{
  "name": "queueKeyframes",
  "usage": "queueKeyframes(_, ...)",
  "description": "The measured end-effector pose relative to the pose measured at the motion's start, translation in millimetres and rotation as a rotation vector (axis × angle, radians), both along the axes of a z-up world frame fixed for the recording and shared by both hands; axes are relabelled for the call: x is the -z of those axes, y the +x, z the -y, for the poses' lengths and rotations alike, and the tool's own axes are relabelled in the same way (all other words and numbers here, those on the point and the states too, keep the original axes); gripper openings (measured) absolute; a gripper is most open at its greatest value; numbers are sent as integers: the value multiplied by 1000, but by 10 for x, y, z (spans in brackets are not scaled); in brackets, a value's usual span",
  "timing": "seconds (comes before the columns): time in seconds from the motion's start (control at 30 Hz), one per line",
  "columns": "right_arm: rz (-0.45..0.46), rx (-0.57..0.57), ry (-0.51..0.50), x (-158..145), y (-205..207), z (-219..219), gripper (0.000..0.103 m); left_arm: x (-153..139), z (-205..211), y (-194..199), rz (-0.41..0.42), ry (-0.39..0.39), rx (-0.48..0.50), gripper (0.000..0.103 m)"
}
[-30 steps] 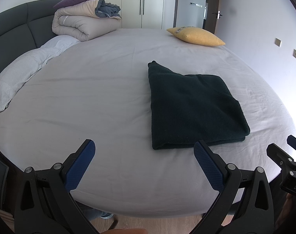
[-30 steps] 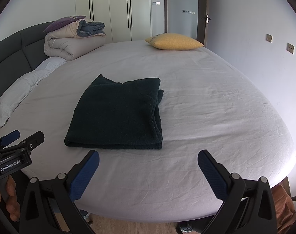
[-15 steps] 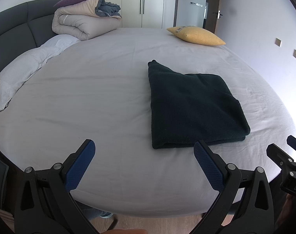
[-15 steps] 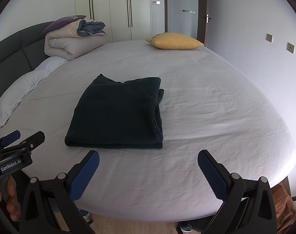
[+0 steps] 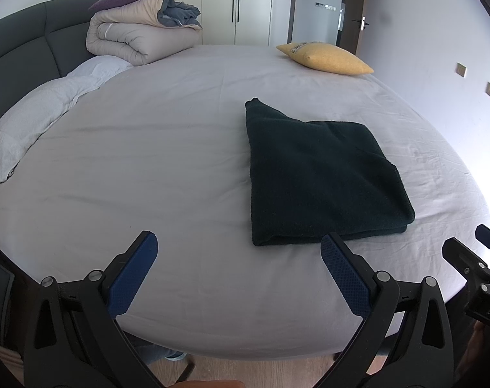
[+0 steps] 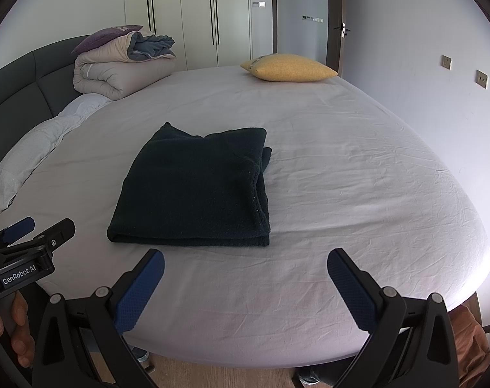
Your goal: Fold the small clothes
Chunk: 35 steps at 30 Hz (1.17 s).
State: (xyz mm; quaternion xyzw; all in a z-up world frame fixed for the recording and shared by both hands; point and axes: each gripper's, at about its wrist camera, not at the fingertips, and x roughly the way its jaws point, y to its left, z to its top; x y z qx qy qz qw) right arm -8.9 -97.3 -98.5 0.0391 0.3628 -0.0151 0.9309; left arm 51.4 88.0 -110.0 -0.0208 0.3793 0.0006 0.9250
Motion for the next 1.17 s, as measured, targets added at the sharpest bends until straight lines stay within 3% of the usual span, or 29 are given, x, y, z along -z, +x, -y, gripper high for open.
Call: queueKeyframes(1.17, -10, -4, 4, 32, -56, -26, 103, 18, -70, 77, -11, -3, -1, 103)
